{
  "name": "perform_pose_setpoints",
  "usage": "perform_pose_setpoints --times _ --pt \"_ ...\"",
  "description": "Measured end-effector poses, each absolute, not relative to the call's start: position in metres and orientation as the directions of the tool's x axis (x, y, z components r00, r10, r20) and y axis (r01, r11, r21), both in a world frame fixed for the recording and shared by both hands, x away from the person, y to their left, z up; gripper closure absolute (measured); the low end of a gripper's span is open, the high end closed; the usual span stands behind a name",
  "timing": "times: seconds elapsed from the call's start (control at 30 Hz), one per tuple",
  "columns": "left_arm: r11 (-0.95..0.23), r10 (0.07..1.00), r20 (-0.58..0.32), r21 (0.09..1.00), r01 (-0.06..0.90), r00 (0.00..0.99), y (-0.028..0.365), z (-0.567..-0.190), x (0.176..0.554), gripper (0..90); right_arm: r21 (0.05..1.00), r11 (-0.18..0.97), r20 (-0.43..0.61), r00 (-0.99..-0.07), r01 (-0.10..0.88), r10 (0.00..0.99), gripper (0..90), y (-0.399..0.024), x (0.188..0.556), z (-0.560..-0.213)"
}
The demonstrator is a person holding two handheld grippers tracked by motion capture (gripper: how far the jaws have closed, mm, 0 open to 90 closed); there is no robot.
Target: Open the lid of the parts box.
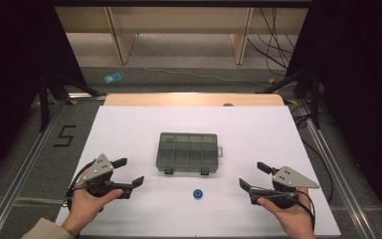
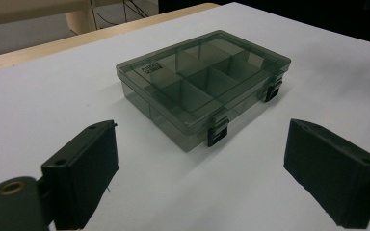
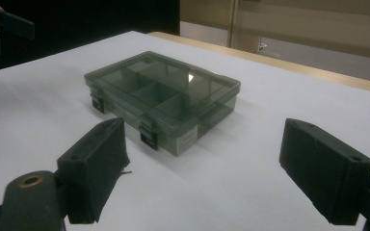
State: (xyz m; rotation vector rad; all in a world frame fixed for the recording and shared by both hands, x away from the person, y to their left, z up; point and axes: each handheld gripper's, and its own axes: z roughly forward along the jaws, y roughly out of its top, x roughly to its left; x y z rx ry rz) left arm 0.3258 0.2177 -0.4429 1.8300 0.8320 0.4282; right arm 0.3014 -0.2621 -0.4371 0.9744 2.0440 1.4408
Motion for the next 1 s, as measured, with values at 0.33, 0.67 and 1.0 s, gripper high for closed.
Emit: perform_pose_setpoints --times 0.33,0.67,1.0 --pt "-0.216 0.716 -0.093 0.913 0.347 0.692 0.219 -0.443 0.324 15.7 0.927 0.240 0.012 -0.661 0.289 0.750 17.8 -0.259 0.304 -0.436" --pt "-0.223 0.721 -0.090 0.908 0.354 0.687 0.217 -0.437 0.328 40.5 0.944 0.218 0.008 -0.678 0.248 0.735 39.1 -0.253 0.313 -0.433" --pt "-0.328 0.736 -0.056 0.842 0.429 0.674 0.197 -0.449 0.360 77.6 0.883 0.336 0.001 -0.717 0.328 0.697 78.1 -0.242 0.343 -0.441"
